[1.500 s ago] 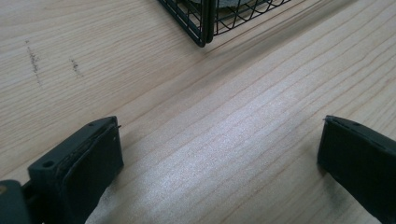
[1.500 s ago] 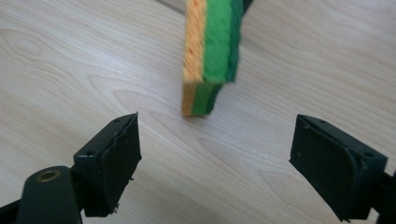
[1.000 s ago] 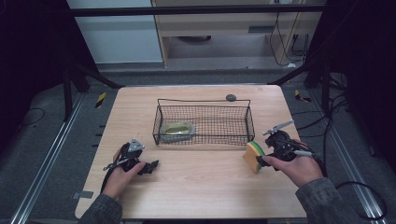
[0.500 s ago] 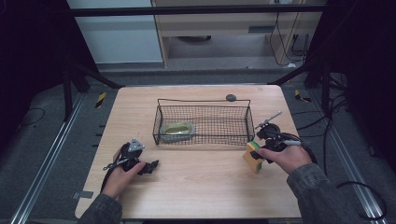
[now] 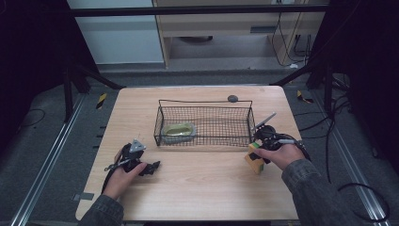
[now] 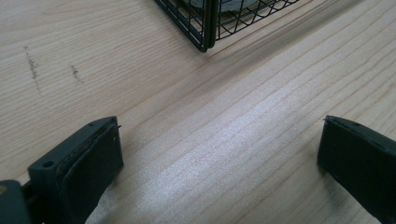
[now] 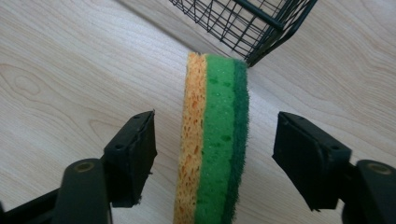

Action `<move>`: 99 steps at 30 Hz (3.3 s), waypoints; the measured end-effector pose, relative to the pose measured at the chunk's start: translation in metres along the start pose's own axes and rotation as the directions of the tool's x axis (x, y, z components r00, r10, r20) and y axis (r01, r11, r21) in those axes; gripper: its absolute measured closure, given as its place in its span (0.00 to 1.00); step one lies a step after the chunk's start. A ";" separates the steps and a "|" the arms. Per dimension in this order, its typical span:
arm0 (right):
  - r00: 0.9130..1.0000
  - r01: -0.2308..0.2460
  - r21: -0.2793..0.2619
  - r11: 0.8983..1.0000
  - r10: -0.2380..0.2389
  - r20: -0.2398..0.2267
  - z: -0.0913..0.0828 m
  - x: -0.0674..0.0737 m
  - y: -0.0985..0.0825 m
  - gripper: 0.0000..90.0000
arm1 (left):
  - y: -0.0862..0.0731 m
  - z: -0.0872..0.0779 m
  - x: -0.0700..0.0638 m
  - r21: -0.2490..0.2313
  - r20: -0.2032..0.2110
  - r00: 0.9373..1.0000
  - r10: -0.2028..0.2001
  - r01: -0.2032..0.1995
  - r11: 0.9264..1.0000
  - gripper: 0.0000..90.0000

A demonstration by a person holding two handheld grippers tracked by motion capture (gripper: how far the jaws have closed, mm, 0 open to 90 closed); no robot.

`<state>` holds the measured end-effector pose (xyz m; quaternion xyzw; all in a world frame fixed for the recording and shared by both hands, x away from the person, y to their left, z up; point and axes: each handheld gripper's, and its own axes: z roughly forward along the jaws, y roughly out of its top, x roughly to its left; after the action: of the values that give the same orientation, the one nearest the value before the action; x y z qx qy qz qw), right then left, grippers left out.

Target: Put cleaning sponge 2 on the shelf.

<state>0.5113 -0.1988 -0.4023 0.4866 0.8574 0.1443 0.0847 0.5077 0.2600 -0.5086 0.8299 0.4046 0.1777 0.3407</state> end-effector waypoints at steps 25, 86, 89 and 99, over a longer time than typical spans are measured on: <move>0.999 0.036 -0.030 0.999 -0.036 -0.026 0.001 -0.008 -0.004 0.71 | 0.001 0.001 0.002 0.001 0.011 1.000 0.014 -0.014 1.000 0.00; 0.974 0.189 -0.245 0.951 -0.150 0.168 -0.064 -0.031 0.125 0.72 | 0.001 0.001 0.002 -0.002 0.012 1.000 0.012 -0.012 1.000 0.00; 0.975 0.185 -0.254 0.949 -0.146 0.166 -0.058 -0.030 0.127 0.72 | 0.001 0.001 0.002 -0.001 0.011 1.000 0.012 -0.012 1.000 0.00; 0.971 0.208 -0.230 0.951 -0.173 0.163 -0.045 -0.021 0.135 0.72 | 0.001 0.001 0.002 -0.001 0.012 1.000 0.013 -0.013 1.000 0.00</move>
<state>0.6183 -0.1588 -0.3157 0.3961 0.8678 0.2057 0.2183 0.5104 0.2605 -0.5084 0.8333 0.3969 0.1751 0.3425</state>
